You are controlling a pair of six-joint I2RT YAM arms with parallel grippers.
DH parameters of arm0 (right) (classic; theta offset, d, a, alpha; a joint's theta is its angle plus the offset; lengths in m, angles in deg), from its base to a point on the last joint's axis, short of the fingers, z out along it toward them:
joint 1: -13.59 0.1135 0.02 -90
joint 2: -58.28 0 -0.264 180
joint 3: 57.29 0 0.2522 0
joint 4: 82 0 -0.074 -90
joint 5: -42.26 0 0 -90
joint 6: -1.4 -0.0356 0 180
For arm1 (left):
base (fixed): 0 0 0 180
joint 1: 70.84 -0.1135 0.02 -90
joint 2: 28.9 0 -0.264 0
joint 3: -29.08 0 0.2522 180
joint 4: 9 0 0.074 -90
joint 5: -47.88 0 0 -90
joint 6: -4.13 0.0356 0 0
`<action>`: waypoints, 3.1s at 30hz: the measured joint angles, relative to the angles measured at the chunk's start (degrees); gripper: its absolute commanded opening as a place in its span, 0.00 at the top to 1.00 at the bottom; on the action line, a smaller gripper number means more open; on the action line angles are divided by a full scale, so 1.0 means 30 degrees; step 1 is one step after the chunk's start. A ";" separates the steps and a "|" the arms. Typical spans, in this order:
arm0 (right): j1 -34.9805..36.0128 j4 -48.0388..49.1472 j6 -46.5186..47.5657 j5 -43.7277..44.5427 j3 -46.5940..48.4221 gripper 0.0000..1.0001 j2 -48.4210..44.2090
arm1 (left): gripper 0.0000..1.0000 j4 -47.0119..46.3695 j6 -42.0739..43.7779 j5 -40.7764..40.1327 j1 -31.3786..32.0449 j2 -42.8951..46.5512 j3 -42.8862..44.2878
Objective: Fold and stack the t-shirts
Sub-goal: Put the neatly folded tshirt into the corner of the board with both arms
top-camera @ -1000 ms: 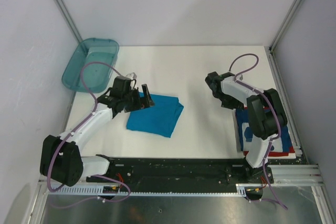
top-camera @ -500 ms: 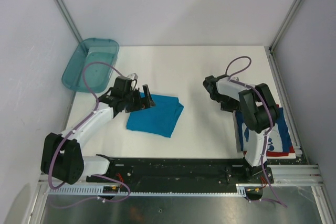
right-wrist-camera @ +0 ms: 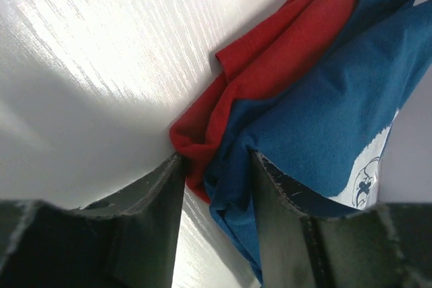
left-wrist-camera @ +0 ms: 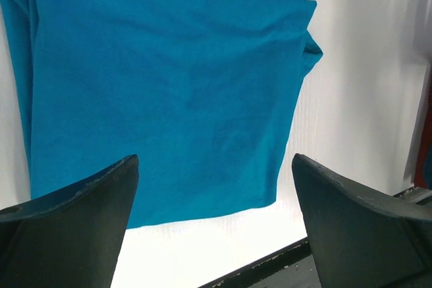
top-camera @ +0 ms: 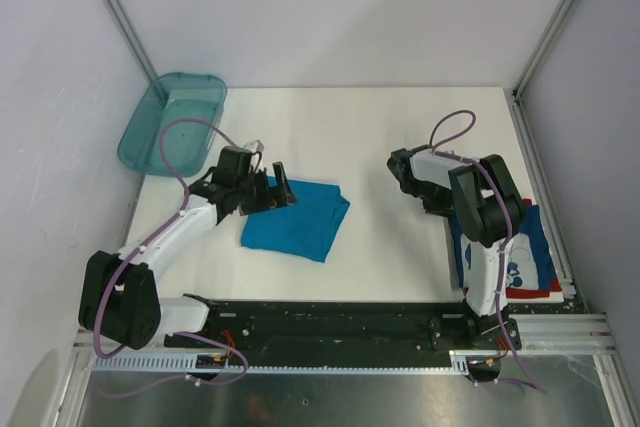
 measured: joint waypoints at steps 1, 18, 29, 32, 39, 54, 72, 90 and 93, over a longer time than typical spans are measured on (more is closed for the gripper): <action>-0.0015 -0.0015 -0.0015 0.0058 0.0000 0.59 0.0073 | 0.01 -0.0029 0.0000 0.0036 0.0000 0.0000 -0.0007; -0.0306 0.1042 0.0962 -0.1654 0.0109 1.00 -0.0940 | 0.01 -0.0153 0.0000 0.0073 0.0000 -0.0080 -0.0015; 0.1093 0.1683 0.0699 -0.4503 0.7206 1.00 0.0328 | 0.00 -0.0153 0.0007 -0.0036 0.0000 -0.0284 -0.0015; 0.1304 0.2047 0.0444 -0.5428 0.9828 1.00 0.1902 | 0.01 -0.0153 0.0015 -0.0117 0.0000 -0.0423 -0.0015; 0.1319 0.2273 0.0321 -0.7053 1.3668 0.56 0.5428 | 0.01 -0.0175 0.0058 -0.0415 -0.0007 -0.0459 -0.0124; 0.1545 0.5595 0.0459 -1.3216 1.0841 0.30 0.0845 | 0.01 -0.0102 -0.1428 -0.1647 -0.3191 0.1668 -0.2710; 0.4612 1.1147 -0.1093 -1.7012 0.2572 0.19 -0.0750 | 0.01 0.0240 -0.3220 -0.2244 -0.4962 0.3599 -0.5020; 0.5231 1.0870 -0.2018 -1.5795 0.2557 0.23 -0.0248 | 0.04 0.0299 -0.3402 -0.2055 -0.5042 0.3031 -0.5297; 0.5282 1.0841 -0.2018 -1.5664 0.2557 0.24 -0.0219 | 0.05 0.0299 -0.3402 -0.2025 -0.5049 0.2900 -0.5304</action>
